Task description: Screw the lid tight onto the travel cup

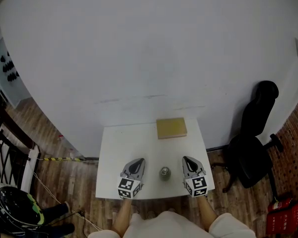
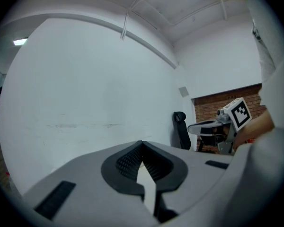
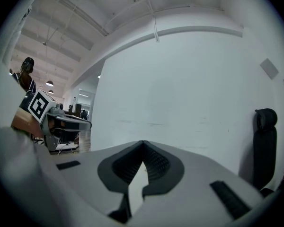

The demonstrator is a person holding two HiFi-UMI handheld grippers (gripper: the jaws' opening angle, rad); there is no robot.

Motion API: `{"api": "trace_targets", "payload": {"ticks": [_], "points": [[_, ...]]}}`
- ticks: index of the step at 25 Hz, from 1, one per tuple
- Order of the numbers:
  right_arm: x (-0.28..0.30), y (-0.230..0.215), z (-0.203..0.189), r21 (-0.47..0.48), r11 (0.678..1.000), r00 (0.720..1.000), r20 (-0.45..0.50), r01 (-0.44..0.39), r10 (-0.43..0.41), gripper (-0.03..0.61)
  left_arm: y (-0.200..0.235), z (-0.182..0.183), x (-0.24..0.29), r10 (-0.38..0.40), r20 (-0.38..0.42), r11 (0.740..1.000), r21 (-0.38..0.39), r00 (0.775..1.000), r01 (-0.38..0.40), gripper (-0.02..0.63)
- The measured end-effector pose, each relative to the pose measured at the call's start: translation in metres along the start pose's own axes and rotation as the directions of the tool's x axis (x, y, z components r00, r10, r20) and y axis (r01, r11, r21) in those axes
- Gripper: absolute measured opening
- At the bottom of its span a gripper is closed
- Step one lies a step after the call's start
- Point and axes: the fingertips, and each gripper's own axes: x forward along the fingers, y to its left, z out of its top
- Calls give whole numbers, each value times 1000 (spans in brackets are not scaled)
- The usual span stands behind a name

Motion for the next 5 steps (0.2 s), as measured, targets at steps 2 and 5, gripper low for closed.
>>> {"api": "trace_targets", "payload": {"ticks": [2, 5], "points": [[1, 0, -1, -2, 1000, 1000, -1, -2, 2, -2, 0, 0, 0, 1, 1, 1000, 0, 1000, -1, 6], [2, 0, -1, -5, 1000, 1000, 0, -5, 5, -2, -1, 0, 2, 0, -1, 1000, -1, 1000, 0, 6]]}}
